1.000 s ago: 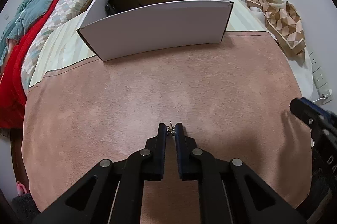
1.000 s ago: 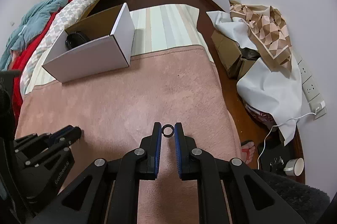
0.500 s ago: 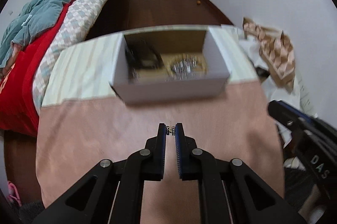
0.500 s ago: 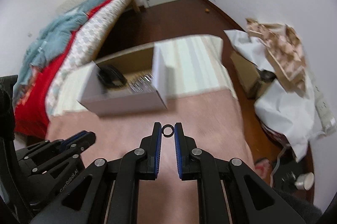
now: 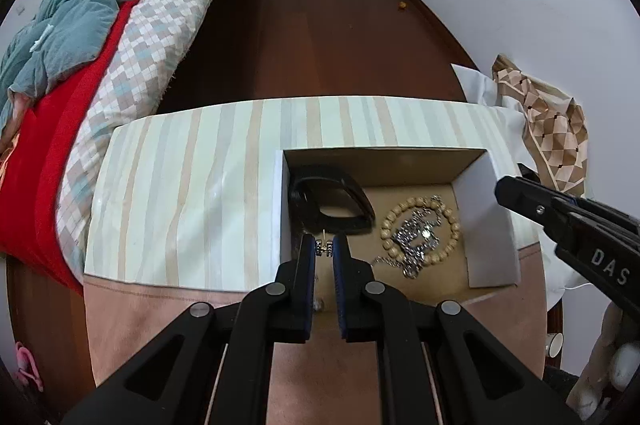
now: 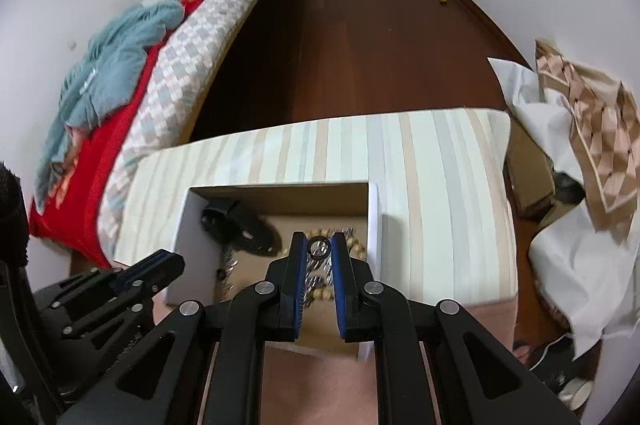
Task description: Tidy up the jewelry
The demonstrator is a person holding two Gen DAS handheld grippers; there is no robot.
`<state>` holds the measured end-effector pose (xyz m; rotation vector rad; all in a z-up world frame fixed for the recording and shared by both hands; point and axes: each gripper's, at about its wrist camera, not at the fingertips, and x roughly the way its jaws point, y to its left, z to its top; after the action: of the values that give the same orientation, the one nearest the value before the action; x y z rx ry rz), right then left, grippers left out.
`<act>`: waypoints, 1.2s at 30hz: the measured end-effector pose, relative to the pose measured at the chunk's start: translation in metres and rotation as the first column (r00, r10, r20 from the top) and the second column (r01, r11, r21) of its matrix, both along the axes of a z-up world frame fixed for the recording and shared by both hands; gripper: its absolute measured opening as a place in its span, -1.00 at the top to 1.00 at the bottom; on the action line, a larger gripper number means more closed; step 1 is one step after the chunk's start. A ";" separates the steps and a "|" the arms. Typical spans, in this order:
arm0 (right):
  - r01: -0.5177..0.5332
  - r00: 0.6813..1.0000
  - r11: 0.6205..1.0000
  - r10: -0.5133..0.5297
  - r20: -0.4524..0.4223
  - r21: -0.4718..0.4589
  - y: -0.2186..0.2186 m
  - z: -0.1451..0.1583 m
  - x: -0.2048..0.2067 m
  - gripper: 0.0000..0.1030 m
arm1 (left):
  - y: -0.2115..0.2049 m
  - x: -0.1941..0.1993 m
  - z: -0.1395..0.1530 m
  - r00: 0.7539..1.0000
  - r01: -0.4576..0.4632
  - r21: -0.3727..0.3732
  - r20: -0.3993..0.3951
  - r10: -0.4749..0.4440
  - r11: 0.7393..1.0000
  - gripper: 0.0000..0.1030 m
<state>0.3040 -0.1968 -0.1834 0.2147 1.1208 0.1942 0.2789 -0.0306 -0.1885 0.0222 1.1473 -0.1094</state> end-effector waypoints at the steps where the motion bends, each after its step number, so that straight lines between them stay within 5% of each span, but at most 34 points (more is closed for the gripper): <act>1: -0.007 1.000 1.000 0.007 -0.014 -0.009 0.003 -0.003 0.007 0.75 | 0.000 0.002 0.000 1.000 -0.007 0.002 -0.003 0.007 1.000 0.80; 5: -0.012 0.998 1.000 0.012 -0.059 -0.008 0.004 -0.011 0.020 0.67 | 0.004 0.007 0.003 0.999 -0.036 0.001 -0.011 0.036 0.999 0.79; 8: 0.007 0.999 1.000 -0.007 -0.054 -0.004 0.001 -0.010 0.023 0.19 | 0.008 0.010 0.009 0.998 -0.057 0.012 -0.004 0.057 0.998 0.36; 10: 0.020 0.999 1.000 -0.020 -0.044 -0.005 -0.002 -0.006 0.020 0.13 | 0.014 0.008 0.016 0.997 -0.079 0.021 0.023 0.079 0.997 -0.14; 14: 0.041 0.999 0.999 -0.041 -0.030 -0.016 -0.006 0.002 0.009 0.13 | 0.024 0.001 0.027 0.993 -0.107 0.023 0.045 0.106 0.994 -0.16; 19: 0.072 0.997 0.991 -0.074 -0.013 -0.117 -0.007 0.010 -0.014 -0.33 | 0.037 -0.011 0.031 0.986 -0.154 0.047 0.065 0.151 0.987 -0.87; 24: 0.059 0.998 0.970 -0.065 -0.021 -0.234 0.002 0.009 -0.037 -0.96 | 0.037 -0.026 0.023 0.986 -0.161 0.088 0.045 0.158 0.983 -0.98; 36: 0.097 0.995 0.949 -0.091 0.032 -0.300 0.009 0.052 -0.096 -0.98 | 0.032 -0.079 0.063 0.987 -0.141 0.092 0.086 0.133 0.986 -0.98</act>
<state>0.2079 -0.1875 -0.1313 -0.0063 1.1045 -0.0614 0.1998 0.0012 -0.1250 0.0344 1.0706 0.0700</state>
